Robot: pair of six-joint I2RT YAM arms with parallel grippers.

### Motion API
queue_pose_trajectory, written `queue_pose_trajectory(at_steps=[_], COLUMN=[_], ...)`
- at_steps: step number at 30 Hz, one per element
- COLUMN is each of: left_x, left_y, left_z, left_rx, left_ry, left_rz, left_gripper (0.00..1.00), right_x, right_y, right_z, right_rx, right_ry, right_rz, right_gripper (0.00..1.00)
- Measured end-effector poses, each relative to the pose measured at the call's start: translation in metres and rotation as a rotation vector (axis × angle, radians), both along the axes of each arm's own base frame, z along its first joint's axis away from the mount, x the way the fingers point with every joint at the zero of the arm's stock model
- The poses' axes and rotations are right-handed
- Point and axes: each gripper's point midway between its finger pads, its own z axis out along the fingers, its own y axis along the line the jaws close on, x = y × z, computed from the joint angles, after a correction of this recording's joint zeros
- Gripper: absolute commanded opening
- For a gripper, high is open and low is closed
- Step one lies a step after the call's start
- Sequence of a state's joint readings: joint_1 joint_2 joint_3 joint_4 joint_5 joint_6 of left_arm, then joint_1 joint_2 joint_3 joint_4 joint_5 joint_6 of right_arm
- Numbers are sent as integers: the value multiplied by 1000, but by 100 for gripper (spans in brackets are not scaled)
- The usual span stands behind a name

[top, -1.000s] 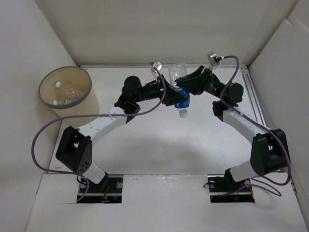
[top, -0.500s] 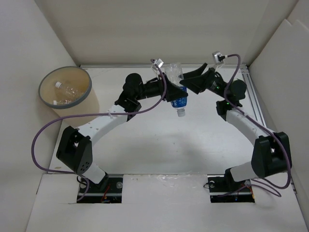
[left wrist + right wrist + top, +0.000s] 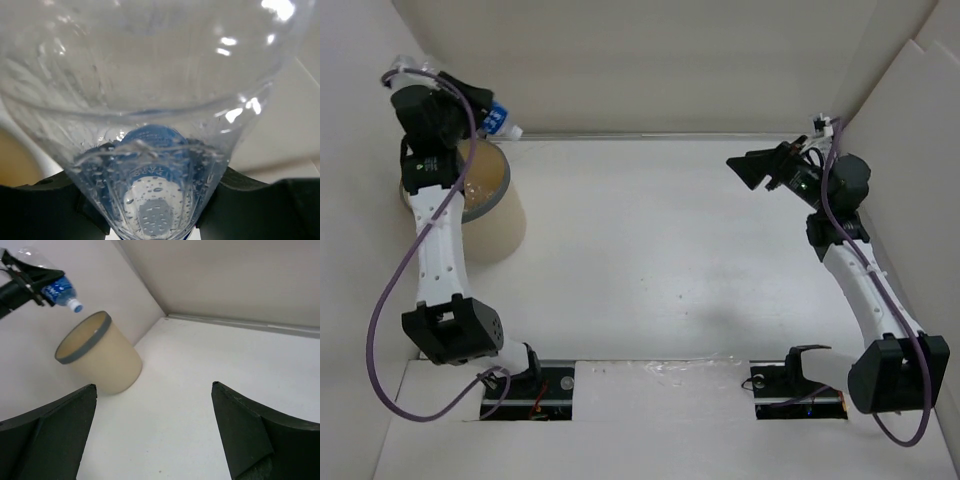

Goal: Put the plastic bottles in the bin

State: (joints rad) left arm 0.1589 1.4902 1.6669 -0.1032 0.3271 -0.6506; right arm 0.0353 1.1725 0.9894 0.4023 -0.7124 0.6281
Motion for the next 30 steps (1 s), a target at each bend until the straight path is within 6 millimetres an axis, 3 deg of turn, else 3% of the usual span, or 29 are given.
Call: queue_pose_trajectory(at_steps=[2,4,9,11,14,16,17,22,30], left_x=[-12,-29,-60,-68,-79,-84,-87,-90,-86], left_y=[53,88,128,139,155,161,163,169,160], left_z=[-8,-19,-44,-58,-88,-105,-112,-116,-92], left_rx=[0,4,15,19,25,24,25,36,115], left_ry=[58,122,246,297,383,425,445,463,420], left_rz=[187,335,555,631,723,746,753,769,707], left_gripper=[0,0,0,7,31,66,99,100,100], right_x=[1,3,8,9,9,8,8,6,0], right_y=[5,12,19,18,21,22,22,24,26], right_z=[-10,-19,-39,-44,-48,-50,-51,-47,-14], right_rx=[-19,-35,-60,-72,-92,-106,-111,-151,-237], right_ry=[24,43,97,111,125,129,131,139,127], right_rz=[4,16,29,18,11,3,-1,-32,-157], right_gripper=[100,100,100,100,100,100,100,100,100])
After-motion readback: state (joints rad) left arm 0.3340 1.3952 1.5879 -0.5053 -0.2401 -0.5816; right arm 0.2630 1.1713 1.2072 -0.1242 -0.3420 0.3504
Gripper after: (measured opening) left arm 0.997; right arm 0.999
